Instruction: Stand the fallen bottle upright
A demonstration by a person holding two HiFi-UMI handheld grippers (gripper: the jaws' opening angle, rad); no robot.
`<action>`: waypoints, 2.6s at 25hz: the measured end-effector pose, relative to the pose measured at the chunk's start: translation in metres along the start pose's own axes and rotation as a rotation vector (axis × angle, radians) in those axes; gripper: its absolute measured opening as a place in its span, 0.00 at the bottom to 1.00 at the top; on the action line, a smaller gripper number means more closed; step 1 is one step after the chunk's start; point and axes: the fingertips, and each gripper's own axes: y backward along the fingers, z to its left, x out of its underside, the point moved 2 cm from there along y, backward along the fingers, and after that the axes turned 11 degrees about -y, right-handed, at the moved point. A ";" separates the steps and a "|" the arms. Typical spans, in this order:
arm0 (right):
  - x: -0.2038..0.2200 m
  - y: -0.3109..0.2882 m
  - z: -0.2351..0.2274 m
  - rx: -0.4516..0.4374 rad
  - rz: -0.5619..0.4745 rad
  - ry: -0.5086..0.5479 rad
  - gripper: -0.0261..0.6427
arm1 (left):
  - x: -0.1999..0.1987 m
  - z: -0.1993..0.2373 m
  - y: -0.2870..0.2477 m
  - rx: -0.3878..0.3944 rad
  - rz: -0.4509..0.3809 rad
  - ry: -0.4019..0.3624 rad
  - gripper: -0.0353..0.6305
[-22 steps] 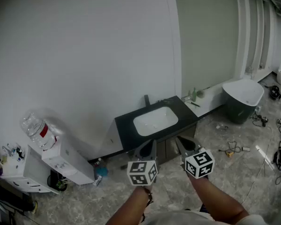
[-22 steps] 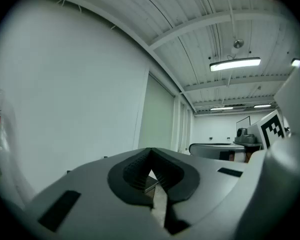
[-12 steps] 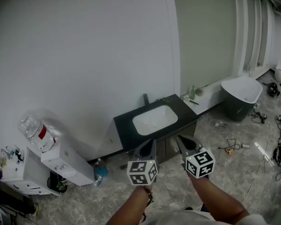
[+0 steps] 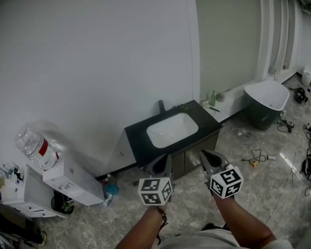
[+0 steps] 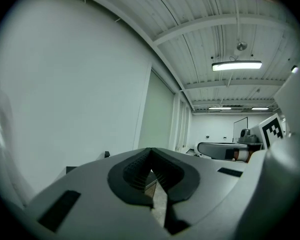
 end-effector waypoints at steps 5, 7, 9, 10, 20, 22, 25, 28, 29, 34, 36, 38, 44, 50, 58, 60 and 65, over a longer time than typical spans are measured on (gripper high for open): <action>0.011 -0.031 -0.032 -0.038 0.019 -0.017 0.04 | 0.021 0.009 -0.044 0.011 0.036 0.009 0.06; 0.014 -0.049 -0.054 -0.052 0.027 -0.023 0.04 | 0.029 0.014 -0.071 0.006 0.048 0.020 0.06; 0.017 -0.072 -0.079 -0.073 0.030 -0.029 0.04 | 0.038 0.022 -0.100 -0.002 0.057 0.020 0.06; 0.018 -0.086 -0.094 -0.081 0.034 -0.031 0.04 | 0.042 0.028 -0.117 -0.008 0.061 0.016 0.06; 0.004 -0.251 -0.255 -0.194 0.184 -0.003 0.04 | 0.059 0.080 -0.302 -0.119 0.133 0.043 0.06; 0.001 -0.281 -0.276 -0.212 0.210 0.006 0.04 | 0.060 0.090 -0.331 -0.133 0.142 0.051 0.06; 0.004 -0.318 -0.299 -0.233 0.247 0.009 0.04 | 0.067 0.100 -0.366 -0.136 0.163 0.064 0.06; 0.013 -0.354 -0.314 -0.241 0.284 0.002 0.04 | 0.076 0.115 -0.395 -0.130 0.176 0.080 0.06; 0.016 -0.365 -0.317 -0.242 0.296 0.005 0.04 | 0.079 0.121 -0.404 -0.124 0.177 0.083 0.06; 0.029 -0.435 -0.336 -0.236 0.379 0.038 0.04 | 0.091 0.161 -0.451 -0.093 0.186 0.119 0.06; 0.038 -0.471 -0.346 -0.235 0.427 0.057 0.05 | 0.093 0.182 -0.473 -0.077 0.186 0.131 0.06; 0.051 -0.507 -0.352 -0.245 0.489 0.083 0.06 | 0.095 0.201 -0.492 -0.055 0.190 0.130 0.06; 0.106 -0.606 -0.383 -0.280 0.734 0.238 0.16 | 0.115 0.237 -0.537 0.014 0.230 0.138 0.06; 0.186 -0.695 -0.437 -0.364 1.059 0.408 0.22 | 0.140 0.260 -0.576 -0.018 0.284 0.181 0.06; 0.278 -0.769 -0.499 -0.443 1.309 0.639 0.22 | 0.170 0.279 -0.617 -0.110 0.341 0.216 0.06; 0.300 -0.776 -0.513 -0.460 1.354 0.655 0.22 | 0.175 0.281 -0.626 -0.126 0.352 0.220 0.06; 0.343 -0.784 -0.524 -0.512 1.399 0.688 0.18 | 0.194 0.295 -0.632 -0.177 0.391 0.235 0.06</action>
